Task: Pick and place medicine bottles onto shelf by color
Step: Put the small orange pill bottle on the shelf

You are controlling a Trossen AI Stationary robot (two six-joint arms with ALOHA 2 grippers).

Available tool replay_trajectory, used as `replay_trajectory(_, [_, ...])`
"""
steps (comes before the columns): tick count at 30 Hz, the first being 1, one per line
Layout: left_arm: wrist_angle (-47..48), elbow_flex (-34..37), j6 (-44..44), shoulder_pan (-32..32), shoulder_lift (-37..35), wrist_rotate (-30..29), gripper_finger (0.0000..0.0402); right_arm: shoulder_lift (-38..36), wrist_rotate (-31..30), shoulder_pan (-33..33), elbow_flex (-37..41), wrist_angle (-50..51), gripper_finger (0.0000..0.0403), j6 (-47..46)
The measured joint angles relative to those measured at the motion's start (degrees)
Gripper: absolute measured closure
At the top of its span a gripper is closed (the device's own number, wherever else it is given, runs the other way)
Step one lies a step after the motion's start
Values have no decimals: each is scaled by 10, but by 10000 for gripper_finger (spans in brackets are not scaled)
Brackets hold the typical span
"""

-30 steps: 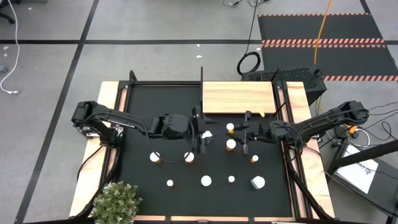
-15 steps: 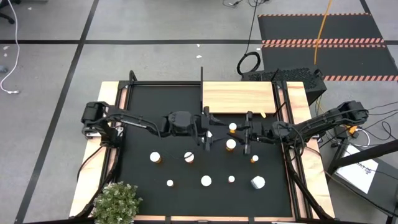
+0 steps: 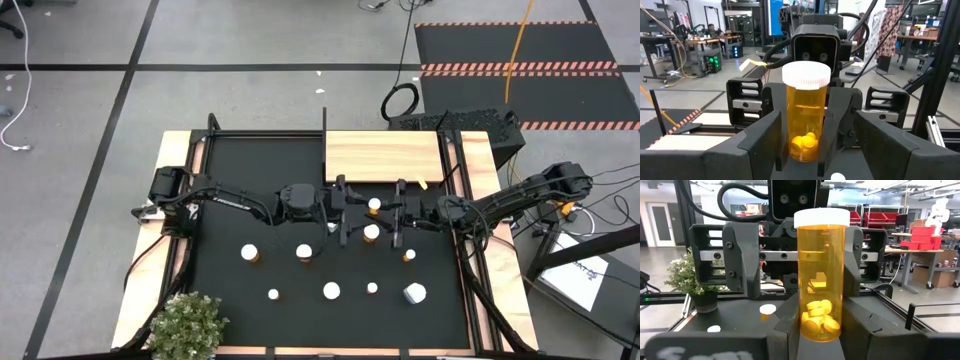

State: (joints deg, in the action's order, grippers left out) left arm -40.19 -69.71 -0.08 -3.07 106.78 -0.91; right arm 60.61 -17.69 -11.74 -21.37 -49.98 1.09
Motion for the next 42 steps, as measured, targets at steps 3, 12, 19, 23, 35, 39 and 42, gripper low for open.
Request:
replay_trajectory(3, [3, 0, 10, 1, 0, 0, 151, 4, 0, 0, 0, -1, 303, 0])
replay_trajectory(12, [17, 0, 12, 9, 7, 2, 152, 27, -2, 1, 0, -35, 303, 12])
replay_trajectory(19, [10, 0, 28, 9, 13, 3, 195, 32, -2, 0, 0, -38, 303, 12])
replay_trajectory(23, [15, 0, 33, 10, 8, 3, 207, 32, -2, 0, 0, -38, 303, 13])
replay_trajectory(35, [15, 0, 54, 11, 1, -7, 160, 33, -3, 1, -1, -34, 303, 13])
replay_trajectory(39, [12, 0, 56, 11, 1, 2, 180, 33, -3, 1, -1, -34, 303, 13])
replay_trajectory(42, [10, 0, 55, 12, 1, 12, 196, 33, -2, 0, -1, -34, 303, 13])
